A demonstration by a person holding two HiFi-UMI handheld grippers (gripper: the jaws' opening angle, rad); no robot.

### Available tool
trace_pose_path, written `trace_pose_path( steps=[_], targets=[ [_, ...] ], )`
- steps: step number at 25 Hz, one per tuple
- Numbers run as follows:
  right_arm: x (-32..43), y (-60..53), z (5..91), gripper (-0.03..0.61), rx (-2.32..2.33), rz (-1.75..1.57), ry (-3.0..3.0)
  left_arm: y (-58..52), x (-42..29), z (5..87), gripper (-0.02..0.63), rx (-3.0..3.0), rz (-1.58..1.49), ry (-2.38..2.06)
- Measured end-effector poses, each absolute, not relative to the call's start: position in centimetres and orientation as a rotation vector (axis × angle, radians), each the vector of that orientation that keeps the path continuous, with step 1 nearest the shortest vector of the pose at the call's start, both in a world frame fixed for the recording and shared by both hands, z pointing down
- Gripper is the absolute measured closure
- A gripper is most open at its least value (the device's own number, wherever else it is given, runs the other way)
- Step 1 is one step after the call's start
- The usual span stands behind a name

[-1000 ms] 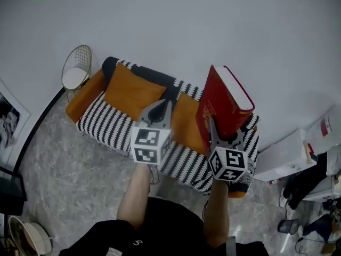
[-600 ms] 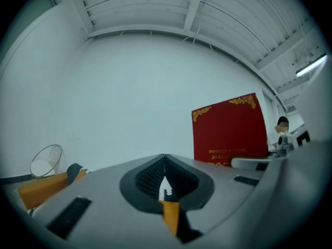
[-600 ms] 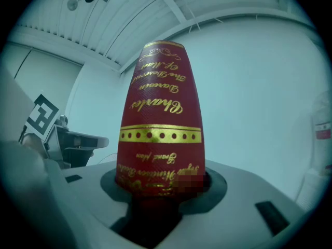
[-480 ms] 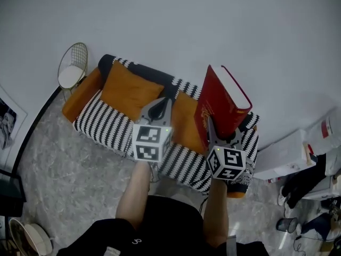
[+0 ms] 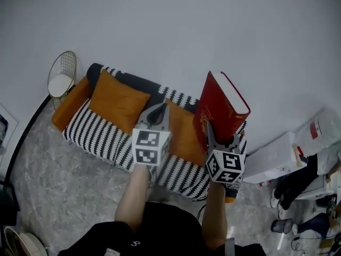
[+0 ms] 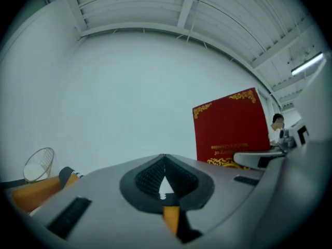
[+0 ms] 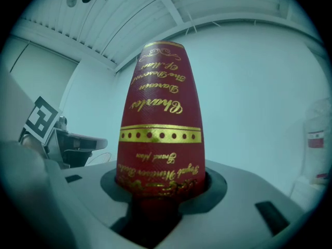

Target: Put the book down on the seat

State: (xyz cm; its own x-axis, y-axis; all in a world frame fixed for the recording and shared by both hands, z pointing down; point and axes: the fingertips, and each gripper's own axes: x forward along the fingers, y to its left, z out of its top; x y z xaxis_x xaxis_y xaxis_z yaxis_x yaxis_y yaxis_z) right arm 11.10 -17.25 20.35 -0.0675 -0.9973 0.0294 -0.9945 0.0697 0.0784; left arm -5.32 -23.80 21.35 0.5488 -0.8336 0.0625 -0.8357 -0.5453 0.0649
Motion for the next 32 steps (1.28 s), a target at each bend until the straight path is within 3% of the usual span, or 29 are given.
trace_pose_path(
  steps=[9,32],
  targets=[
    [13.3,-18.8,20.4,0.365,2.057,-0.012,-2.274,-25.4,-3.1,22.9,0.603,2.634,0.096,-1.426],
    [12.9,-17.8,36.8,0.365,1.918,0.549,-2.202,-23.4,-1.3,36.9,0.603,2.435,0.406,-1.281]
  ],
)
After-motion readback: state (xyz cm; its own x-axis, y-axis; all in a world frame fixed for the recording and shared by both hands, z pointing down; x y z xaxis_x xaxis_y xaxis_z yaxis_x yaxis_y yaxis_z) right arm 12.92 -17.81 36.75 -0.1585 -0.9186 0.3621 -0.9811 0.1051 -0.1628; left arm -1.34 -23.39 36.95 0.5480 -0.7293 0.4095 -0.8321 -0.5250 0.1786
